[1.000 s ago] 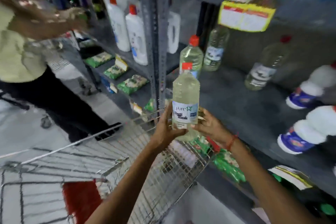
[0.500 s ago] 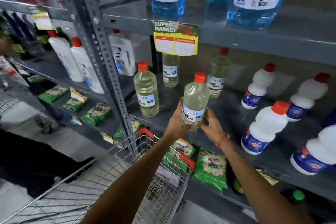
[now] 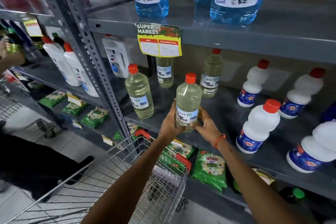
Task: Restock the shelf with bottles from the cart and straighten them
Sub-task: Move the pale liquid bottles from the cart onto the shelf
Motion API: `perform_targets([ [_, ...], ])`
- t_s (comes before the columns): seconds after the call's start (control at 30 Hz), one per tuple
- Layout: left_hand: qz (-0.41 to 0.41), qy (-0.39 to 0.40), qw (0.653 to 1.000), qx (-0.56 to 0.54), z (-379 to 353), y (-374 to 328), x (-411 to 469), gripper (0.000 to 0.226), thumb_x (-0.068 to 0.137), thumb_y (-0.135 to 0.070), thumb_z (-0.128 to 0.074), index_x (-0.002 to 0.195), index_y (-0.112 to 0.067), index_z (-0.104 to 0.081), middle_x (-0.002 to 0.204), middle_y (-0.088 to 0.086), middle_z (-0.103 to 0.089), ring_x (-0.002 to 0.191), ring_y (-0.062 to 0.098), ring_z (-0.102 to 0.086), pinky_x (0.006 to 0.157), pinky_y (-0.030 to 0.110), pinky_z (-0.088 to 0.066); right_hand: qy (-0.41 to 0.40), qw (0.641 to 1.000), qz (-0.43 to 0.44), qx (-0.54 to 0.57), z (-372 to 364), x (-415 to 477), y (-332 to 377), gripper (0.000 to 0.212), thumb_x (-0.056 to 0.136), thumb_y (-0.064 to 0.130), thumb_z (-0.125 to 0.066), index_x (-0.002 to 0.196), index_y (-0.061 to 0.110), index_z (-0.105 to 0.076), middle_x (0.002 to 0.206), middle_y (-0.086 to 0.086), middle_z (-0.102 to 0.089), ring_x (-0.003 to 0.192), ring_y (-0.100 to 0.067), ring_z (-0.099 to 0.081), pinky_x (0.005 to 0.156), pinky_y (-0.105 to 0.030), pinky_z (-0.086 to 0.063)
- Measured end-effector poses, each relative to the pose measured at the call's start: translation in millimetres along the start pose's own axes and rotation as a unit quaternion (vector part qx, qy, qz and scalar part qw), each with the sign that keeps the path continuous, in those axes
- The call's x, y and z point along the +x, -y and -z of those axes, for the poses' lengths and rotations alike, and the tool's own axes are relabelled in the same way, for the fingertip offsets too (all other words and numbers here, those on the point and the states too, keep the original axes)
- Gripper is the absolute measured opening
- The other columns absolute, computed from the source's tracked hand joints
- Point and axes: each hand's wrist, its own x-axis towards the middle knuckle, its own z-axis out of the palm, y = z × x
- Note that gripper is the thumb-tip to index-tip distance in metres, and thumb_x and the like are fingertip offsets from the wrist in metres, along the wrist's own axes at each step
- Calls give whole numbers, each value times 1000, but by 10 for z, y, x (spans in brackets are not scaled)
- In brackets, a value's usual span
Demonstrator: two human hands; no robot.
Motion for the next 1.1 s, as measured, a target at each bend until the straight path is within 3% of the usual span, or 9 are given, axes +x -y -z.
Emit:
perform_targets([
  [0.1, 24, 45, 999, 13, 97, 98, 30, 107, 63, -32, -80, 146, -32, -13, 146, -1, -45, 130, 13, -45, 103, 31, -40, 2, 1000, -15, 2, -35, 22, -23, 84, 80, -8, -63, 149, 10, -18, 147, -9, -41, 133, -22, -44, 111, -39, -38],
  [0.23, 50, 88, 993, 64, 213, 261, 160, 77, 64, -15, -85, 131, -12, -48, 129, 11, -61, 118, 26, -58, 101, 37, -46, -9, 998, -53, -33, -100, 63, -90, 73, 79, -4, -59, 144, 15, -31, 136, -12, -55, 125, -27, -54, 108, -45, -42],
  [0.3, 49, 98, 992, 65, 213, 292, 190, 68, 63, -12, -85, 123, -8, -55, 121, 12, -66, 111, 25, -62, 96, 35, -49, -28, 997, -64, -35, -117, 70, -99, 71, 79, -4, -58, 143, 15, -34, 134, -11, -57, 123, -26, -55, 107, -43, -43],
  [0.43, 51, 110, 993, 12, 204, 356, 205, 66, 63, -5, -84, 123, -5, -56, 120, 14, -67, 109, 22, -64, 97, 35, -50, -44, 996, -72, -27, -156, 30, -73, 69, 80, -3, -58, 142, 15, -36, 136, -11, -56, 124, -24, -54, 108, -42, -43],
  [0.57, 28, 107, 994, 16, 149, 329, 146, 62, 61, -12, -85, 117, -7, -60, 114, 10, -70, 99, 12, -64, 81, 9, -47, -62, 995, -79, -21, -134, -44, -112, 68, 81, -5, -59, 142, 13, -37, 138, -11, -54, 125, -24, -53, 109, -43, -41],
  [0.77, 29, 120, 992, -27, -9, 298, 37, 63, 66, -10, -83, 123, -4, -56, 118, 10, -68, 105, 16, -64, 88, 17, -49, -98, 992, -77, -7, -90, -164, -186, 61, 81, -7, -59, 137, 9, -42, 135, -12, -56, 118, -18, -54, 105, -35, -43],
  [0.87, 30, 120, 992, -40, -24, 321, 30, 65, 67, -8, -82, 125, -3, -54, 120, 10, -66, 105, 13, -62, 84, 7, -48, -97, 992, -77, -8, -99, -187, -180, 63, 80, -9, -59, 138, 7, -40, 135, -14, -55, 115, -15, -54, 105, -33, -43],
  [0.97, 28, 125, 991, -44, -37, 359, 35, 63, 69, -8, -80, 126, -4, -54, 121, 8, -65, 105, 11, -61, 79, 0, -45, -102, 991, -88, -8, -111, -180, -183, 63, 80, -9, -60, 138, 7, -40, 134, -15, -56, 119, -22, -55, 106, -36, -43],
  [1.1, 34, 122, 991, -50, -35, 344, 20, 64, 69, -10, -80, 127, -8, -53, 121, 5, -65, 107, 11, -62, 82, 4, -48, -116, 989, -95, -4, -135, -178, -169, 62, 80, -7, -59, 137, 8, -40, 134, -15, -56, 122, -27, -55, 107, -44, -42],
])
